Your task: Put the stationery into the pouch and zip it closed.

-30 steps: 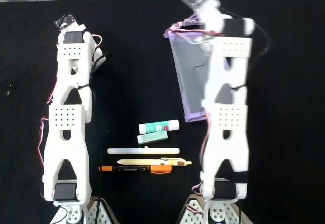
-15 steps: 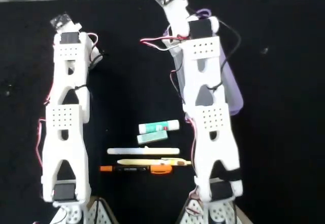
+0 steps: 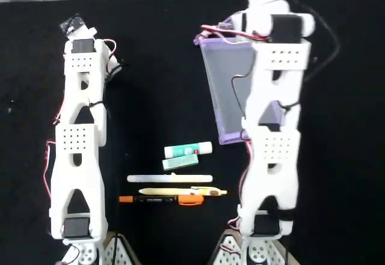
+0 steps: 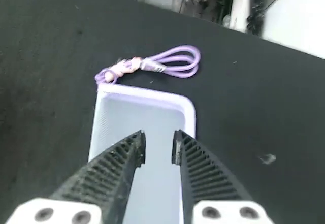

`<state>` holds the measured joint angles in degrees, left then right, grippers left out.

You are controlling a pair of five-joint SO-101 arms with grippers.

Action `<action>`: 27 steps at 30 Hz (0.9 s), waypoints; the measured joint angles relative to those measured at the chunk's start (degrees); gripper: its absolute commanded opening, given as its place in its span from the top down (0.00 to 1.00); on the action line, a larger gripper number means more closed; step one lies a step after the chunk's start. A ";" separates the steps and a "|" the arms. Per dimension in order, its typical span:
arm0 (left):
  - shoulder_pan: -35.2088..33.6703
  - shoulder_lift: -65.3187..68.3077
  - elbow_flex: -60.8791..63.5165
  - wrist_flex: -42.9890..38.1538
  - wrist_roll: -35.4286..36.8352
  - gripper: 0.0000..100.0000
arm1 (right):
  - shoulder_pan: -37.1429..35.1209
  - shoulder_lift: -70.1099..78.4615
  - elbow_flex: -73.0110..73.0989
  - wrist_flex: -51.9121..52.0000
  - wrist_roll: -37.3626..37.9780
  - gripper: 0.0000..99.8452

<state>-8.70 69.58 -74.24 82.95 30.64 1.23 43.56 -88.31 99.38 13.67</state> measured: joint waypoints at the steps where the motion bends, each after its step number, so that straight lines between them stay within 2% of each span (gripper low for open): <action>1: 0.18 0.00 0.00 0.00 0.00 0.97 | 0.62 -2.46 2.73 0.00 -0.18 0.90; 9: 4.92 0.70 -1.93 -1.49 -0.35 0.97 | 7.74 -29.98 37.80 0.00 -0.09 0.90; 12: 8.35 0.79 -2.90 1.58 -0.35 0.97 | 12.57 -38.51 51.43 -0.44 2.81 0.90; 17: 12.66 0.70 -3.52 6.59 -0.44 0.97 | 16.70 -45.89 74.02 -7.56 10.11 0.90; 27: 12.04 0.79 -3.87 7.21 -0.44 0.97 | 17.32 -57.67 110.51 -25.32 32.09 0.90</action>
<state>3.34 70.37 -78.11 90.15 30.20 18.55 -14.11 22.20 74.07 45.76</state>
